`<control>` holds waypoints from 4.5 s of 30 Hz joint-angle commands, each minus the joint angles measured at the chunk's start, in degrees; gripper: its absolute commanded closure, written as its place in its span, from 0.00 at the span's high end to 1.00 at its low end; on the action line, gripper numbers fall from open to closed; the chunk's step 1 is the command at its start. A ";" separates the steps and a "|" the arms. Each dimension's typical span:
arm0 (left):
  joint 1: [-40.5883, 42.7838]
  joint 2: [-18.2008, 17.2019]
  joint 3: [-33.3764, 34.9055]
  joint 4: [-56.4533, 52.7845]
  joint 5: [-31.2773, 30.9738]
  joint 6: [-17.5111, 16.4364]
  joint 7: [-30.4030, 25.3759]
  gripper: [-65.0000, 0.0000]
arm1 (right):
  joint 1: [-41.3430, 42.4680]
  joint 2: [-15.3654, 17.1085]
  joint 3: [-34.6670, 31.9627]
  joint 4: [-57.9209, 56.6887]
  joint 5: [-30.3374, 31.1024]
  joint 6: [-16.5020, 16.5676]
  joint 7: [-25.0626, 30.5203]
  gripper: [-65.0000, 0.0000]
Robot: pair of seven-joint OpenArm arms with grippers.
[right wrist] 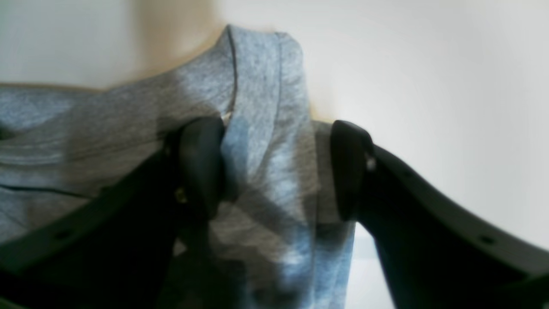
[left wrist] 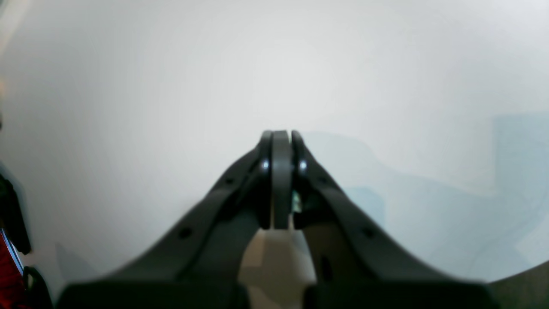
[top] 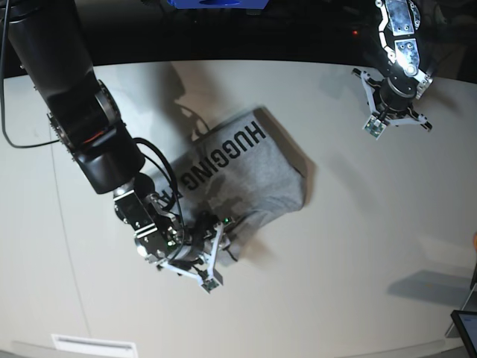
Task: Fold the T-shirt properly
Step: 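Drag the shirt's corner with the right gripper to straighten it, then grasp both sides of the shirt and pull it square with both grippers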
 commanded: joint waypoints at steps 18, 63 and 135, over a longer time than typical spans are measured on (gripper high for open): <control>-0.45 -0.61 -0.40 0.82 -0.15 0.56 -0.45 0.00 | 2.63 -0.35 0.59 1.27 0.16 -0.16 1.00 0.08; -1.69 -0.70 -0.32 -2.69 -0.06 0.56 -0.45 0.00 | 4.30 -0.35 0.77 0.92 0.16 -0.33 0.92 0.07; -26.30 10.46 8.74 -11.31 -10.87 0.56 -0.89 0.01 | -21.19 11.96 4.46 40.48 0.16 -4.29 -14.29 0.00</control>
